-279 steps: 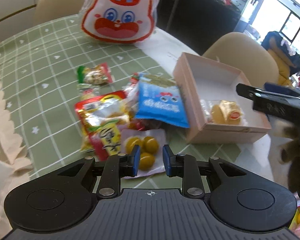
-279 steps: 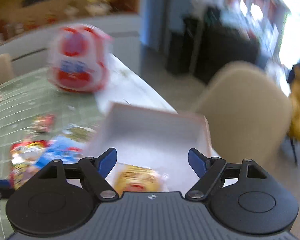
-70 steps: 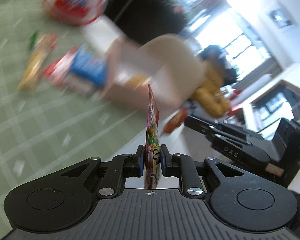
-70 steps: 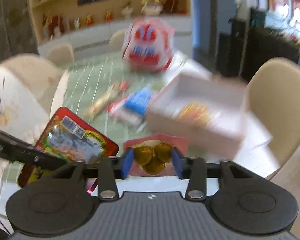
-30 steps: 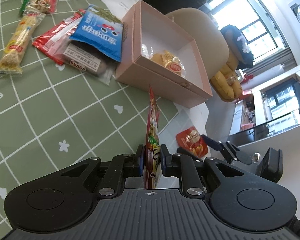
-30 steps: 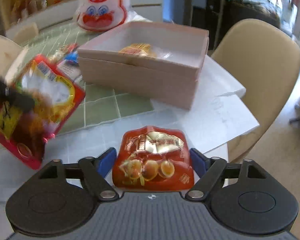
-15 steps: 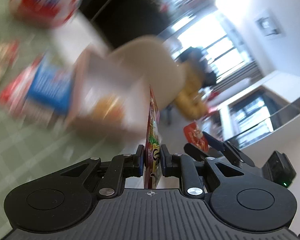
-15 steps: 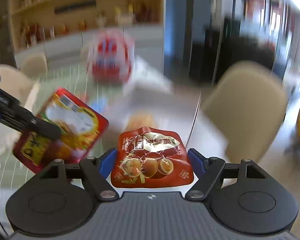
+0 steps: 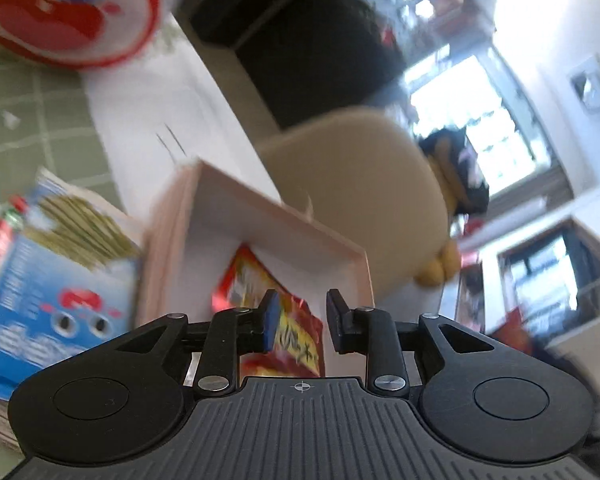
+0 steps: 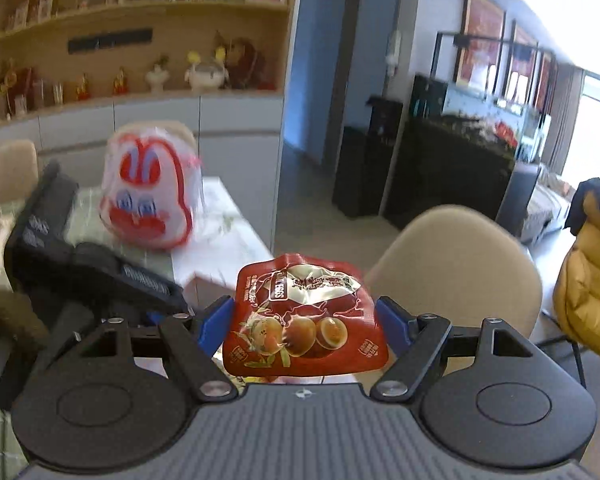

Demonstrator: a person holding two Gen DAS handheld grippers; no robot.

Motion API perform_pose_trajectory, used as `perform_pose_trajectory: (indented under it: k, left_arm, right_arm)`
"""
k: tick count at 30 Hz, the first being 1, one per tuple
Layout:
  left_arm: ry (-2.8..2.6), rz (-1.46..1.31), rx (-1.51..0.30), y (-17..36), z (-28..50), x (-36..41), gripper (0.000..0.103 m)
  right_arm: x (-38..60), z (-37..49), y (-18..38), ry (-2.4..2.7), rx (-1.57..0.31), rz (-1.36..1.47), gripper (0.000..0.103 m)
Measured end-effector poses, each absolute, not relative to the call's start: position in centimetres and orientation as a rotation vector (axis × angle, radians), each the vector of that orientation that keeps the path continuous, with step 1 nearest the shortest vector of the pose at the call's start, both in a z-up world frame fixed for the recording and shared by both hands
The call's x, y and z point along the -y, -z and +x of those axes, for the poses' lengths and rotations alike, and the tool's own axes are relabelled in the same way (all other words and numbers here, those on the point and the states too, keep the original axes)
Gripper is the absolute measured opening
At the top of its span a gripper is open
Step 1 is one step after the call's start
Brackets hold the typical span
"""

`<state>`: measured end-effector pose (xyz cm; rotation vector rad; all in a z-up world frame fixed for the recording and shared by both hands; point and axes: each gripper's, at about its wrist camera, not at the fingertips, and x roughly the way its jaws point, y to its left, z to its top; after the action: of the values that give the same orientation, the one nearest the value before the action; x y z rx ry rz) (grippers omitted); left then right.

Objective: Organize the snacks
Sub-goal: 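Lower the round-snack packet into the box with the right tool while the left tool releases the red bag, then grasp the long cereal bar with the left tool while the right tool grasps the cartoon snack packet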

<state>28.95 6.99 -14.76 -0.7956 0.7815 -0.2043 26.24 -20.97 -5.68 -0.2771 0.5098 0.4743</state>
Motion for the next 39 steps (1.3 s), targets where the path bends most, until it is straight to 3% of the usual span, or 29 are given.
perform_pose_trajectory:
  k: [5,14,21,27,33,39]
  left_arm:
    - [0.051,-0.649,-0.697,12.9,23.7,-8.8,0.029]
    - [-0.118,-0.396,-0.812,14.2,16.0,-10.1,0.029]
    - [-0.137,-0.475,-0.851,16.1,12.6,-12.2,0.029]
    - [-0.185,-0.442,-0.817,15.9,12.0,-13.2,0.029]
    - [-0.312,-0.497,-0.705,14.9,12.7,-16.7,0.029]
    - [-0.342,-0.430,-0.757,16.3,14.8,-17.1,0.029]
  right_arm:
    - [18.2,28.4,9.4,-0.521,-0.593,-0.254,0.078]
    - [15.7,33.3,11.9,-0.603,-0.858,-0.093,0.079]
    - [15.2,35.8,13.4,-0.561,-1.078,0.076,0.079]
    - [14.1,33.1,11.8,-0.540,-0.929,0.011,0.078]
    - [6.9,29.3,8.9,-0.651,-0.755,-0.304,0.079]
    - [-1.6,29.9,10.1,-0.852,-0.880,-0.252,0.079]
